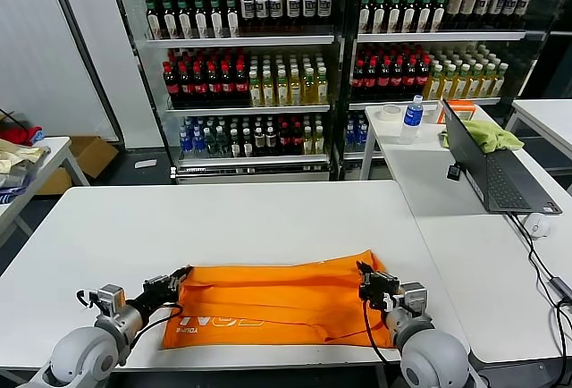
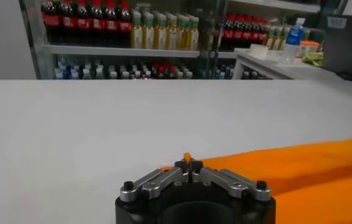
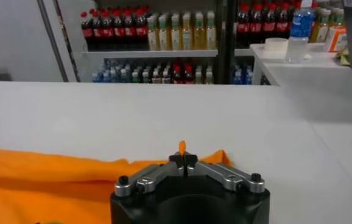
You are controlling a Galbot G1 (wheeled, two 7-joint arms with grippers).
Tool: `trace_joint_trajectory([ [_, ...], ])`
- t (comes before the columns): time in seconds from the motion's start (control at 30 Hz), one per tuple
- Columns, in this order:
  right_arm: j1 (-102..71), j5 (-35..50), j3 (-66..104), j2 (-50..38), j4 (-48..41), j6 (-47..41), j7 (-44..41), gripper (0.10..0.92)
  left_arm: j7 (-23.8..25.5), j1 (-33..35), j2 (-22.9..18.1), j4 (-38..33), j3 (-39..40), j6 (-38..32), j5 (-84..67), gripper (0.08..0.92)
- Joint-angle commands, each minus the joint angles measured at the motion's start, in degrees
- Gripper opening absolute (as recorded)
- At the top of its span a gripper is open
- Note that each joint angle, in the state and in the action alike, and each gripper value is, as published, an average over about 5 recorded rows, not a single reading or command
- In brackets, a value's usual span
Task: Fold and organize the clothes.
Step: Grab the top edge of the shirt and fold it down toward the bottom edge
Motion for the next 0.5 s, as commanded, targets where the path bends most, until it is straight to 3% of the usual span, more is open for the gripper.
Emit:
trace_joint_trajectory([
  [0.03, -0.6, -0.1, 0.0, -0.4, 0.5, 0.0, -0.2, 0.106, 0.0, 2.1, 0.4, -1.3, -0.8, -0.3, 0.1, 0.082],
  [0.5, -0.2, -0.8, -0.1, 0.1, -2.2, 0.5, -0.8, 0.106, -2.4, 7.3, 0.6, -7.2, -2.8, 3.1, 2.0, 0.082],
])
